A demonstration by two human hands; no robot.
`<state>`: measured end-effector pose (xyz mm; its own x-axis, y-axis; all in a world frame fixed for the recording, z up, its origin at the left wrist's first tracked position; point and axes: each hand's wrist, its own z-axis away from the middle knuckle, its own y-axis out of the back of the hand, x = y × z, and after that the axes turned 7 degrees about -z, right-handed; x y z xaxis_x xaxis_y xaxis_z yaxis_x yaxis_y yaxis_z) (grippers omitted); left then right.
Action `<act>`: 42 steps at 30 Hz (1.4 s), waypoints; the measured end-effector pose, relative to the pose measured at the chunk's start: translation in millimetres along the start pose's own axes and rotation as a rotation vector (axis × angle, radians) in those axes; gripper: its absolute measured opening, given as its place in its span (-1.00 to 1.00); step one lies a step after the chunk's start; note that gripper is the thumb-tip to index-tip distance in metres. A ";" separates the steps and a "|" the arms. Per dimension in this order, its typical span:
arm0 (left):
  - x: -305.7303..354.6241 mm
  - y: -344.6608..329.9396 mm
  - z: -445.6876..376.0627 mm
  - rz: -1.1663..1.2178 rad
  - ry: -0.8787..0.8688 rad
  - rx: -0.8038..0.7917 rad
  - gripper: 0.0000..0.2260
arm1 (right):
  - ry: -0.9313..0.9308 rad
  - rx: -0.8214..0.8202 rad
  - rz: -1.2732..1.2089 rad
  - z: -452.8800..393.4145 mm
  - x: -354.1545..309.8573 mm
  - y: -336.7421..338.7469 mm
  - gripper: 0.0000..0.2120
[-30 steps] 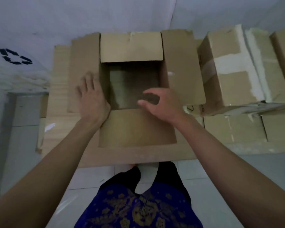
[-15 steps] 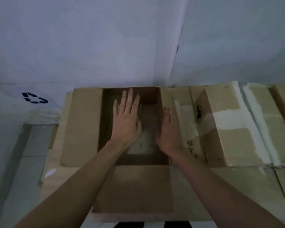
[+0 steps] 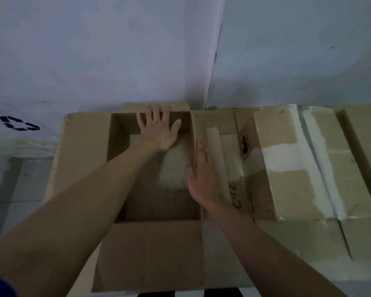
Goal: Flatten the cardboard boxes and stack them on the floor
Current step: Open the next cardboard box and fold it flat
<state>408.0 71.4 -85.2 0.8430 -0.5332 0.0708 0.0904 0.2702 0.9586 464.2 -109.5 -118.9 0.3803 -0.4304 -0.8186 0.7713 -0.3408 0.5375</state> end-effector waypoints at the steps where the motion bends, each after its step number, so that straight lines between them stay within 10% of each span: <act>1: -0.2 0.1 3.3 0.046 0.001 -0.019 -0.36 | -0.044 0.007 -0.128 1.0 0.3 1.6 -0.43; 17: 90.6 -67.7 153.8 0.499 0.102 -0.048 -0.57 | -0.607 0.123 -0.568 25.2 73.0 43.6 -0.26; 21: 82.5 -55.3 154.0 0.508 0.165 -0.047 -0.66 | -0.500 0.026 -0.614 28.9 57.8 39.9 -0.66; 28: 30.9 3.0 169.3 0.689 0.164 0.055 -0.77 | -0.525 0.020 -1.052 40.8 19.5 33.2 -0.65; 36: -45.8 62.2 184.8 0.954 0.084 0.265 -0.67 | -0.465 -0.332 -1.100 52.4 -80.9 22.2 -0.22; 42: -94.8 116.4 196.0 0.954 0.112 0.284 -0.57 | -0.240 -0.096 -0.887 64.9 -168.3 33.2 0.00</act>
<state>234.7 -3.8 73.7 0.5433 -0.1112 0.8322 -0.7674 0.3364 0.5459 392.6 -102.6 49.9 -0.4777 -0.2104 -0.8530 0.7727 -0.5626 -0.2940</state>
